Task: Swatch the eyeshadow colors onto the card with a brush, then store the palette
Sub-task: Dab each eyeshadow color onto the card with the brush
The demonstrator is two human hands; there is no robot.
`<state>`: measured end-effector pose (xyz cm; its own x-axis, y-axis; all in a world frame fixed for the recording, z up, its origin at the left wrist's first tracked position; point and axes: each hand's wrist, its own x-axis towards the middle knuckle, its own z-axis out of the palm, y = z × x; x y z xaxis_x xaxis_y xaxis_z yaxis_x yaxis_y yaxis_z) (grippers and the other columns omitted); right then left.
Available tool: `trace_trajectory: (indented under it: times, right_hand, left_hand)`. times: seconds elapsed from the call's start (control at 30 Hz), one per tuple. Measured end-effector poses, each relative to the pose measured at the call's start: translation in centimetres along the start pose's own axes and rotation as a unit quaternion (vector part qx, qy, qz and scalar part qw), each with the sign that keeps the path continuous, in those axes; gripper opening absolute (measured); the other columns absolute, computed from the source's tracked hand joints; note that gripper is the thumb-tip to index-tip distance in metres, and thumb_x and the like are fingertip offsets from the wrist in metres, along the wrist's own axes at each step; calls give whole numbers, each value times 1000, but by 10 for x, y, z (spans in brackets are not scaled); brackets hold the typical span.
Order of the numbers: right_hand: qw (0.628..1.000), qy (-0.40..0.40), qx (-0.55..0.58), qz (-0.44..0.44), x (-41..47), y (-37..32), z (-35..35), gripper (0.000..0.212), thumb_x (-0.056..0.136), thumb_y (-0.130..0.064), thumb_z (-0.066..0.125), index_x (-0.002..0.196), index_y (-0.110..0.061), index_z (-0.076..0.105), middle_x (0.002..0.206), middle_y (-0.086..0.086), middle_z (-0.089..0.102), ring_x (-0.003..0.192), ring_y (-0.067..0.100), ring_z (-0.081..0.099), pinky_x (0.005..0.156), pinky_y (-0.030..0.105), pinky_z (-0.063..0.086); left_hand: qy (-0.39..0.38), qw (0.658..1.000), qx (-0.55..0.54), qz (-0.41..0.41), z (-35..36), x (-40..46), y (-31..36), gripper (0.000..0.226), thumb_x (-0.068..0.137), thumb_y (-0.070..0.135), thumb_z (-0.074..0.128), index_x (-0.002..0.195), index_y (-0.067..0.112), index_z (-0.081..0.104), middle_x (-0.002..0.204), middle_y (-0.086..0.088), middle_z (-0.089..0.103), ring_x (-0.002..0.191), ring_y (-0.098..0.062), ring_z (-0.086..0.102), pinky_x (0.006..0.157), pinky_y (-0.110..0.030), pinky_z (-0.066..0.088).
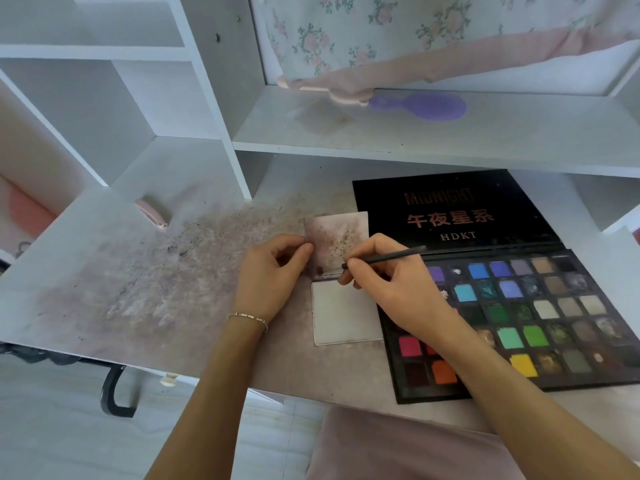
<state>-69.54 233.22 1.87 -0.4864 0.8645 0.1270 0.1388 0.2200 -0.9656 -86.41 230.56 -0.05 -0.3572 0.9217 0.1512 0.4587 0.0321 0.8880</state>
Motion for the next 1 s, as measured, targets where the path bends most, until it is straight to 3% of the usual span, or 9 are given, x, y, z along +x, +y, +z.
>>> trace_trajectory:
  times: [0.1, 0.23, 0.6, 0.8, 1.0]
  right_hand:
    - [1000, -5, -9, 5, 0, 2, 3, 12, 87, -7, 55, 78, -14, 57, 69, 0, 68, 66, 0, 62, 62, 14, 48]
    - [1000, 2, -26, 14, 0, 4, 3, 11, 87, -10, 55, 77, -14, 57, 66, -2, 67, 67, 4, 62, 63, 17, 49]
    - [998, -26, -48, 19, 0, 1, 4, 9, 88, -12, 56, 80, -16, 58, 69, -6, 68, 65, -5, 58, 59, 7, 41]
    - [996, -36, -75, 27, 1, 2, 5, 9, 87, -14, 56, 79, -17, 58, 70, -6, 68, 66, -2, 58, 61, 11, 44]
    - [997, -37, -65, 23, 1, 1, 5, 8, 88, -12, 55, 80, -14, 57, 71, -5, 69, 62, -8, 56, 58, 6, 40]
  left_hand:
    - [3, 1000, 18, 7, 1, 1, -1, 9, 85, 11, 62, 87, 14, 70, 81, 3, 67, 75, -13, 62, 74, -28, 51]
    - [2, 1000, 19, 5, 1, 1, -1, 10, 86, 12, 61, 89, 12, 71, 85, 1, 68, 78, -16, 63, 76, -30, 52]
    - [1, 1000, 17, 2, 1, 0, 0, 11, 86, 12, 61, 90, 13, 71, 87, 1, 68, 82, -16, 64, 77, -32, 53]
    - [5, 1000, 18, -5, 1, 0, 0, 11, 86, 13, 61, 90, 12, 71, 85, 2, 68, 82, -17, 64, 78, -32, 53]
    - [6, 1000, 16, 2, 1, 0, 0, 11, 86, 14, 61, 87, 20, 70, 81, 10, 67, 77, -10, 63, 74, -26, 52]
